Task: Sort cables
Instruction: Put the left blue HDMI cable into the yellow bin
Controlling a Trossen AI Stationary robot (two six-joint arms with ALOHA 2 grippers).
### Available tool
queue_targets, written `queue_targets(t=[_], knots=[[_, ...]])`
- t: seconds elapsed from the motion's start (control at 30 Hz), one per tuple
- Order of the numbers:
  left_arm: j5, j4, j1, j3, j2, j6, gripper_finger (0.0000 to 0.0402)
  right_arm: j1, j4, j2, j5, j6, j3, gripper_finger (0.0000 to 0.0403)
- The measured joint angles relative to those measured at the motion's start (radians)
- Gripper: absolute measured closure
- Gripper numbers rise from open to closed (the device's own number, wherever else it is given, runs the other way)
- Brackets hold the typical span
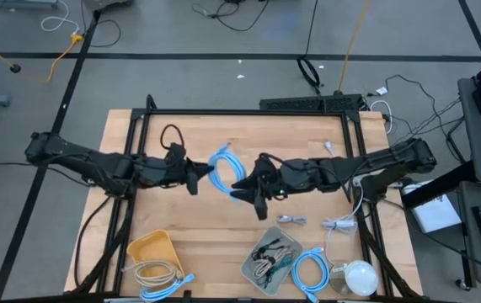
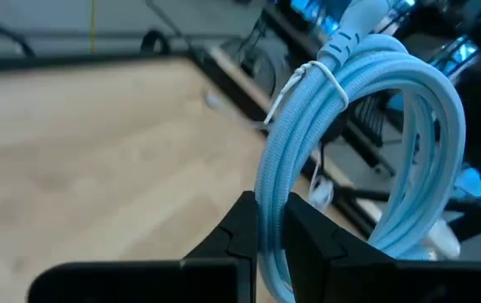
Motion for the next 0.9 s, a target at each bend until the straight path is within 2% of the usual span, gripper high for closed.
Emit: queue_targets(t=[0.07, 0.23, 0.33, 0.47, 0.57, 0.9], knots=[[-0.021, -0.088, 0.0, 0.049, -0.001, 0.012, 0.0368, -0.002, 0.007, 0.0, -0.017, 0.009, -0.008, 0.0275], [-0.049, -0.441, -0.011, 0.164, 0.0, -0.014, 0.0368, -0.011, 0.01, -0.004, -0.017, 0.007, -0.011, 0.0275], [-0.099, -0.562, -0.049, 0.217, -0.001, -0.039, 0.0368, -0.018, -0.014, -0.025, -0.013, -0.017, -0.011, 0.0275], [-0.186, -0.581, -0.11, 0.283, -0.002, -0.017, 0.0368, -0.033, -0.095, -0.037, 0.011, -0.04, -0.012, 0.0275], [-0.236, -0.584, -0.13, 0.321, 0.007, 0.011, 0.0368, -0.052, -0.093, -0.038, 0.011, -0.04, -0.012, 0.0275], [-0.232, -0.58, -0.116, 0.342, 0.057, 0.038, 0.0368, -0.088, -0.013, -0.039, 0.006, -0.04, -0.011, 0.0275]])
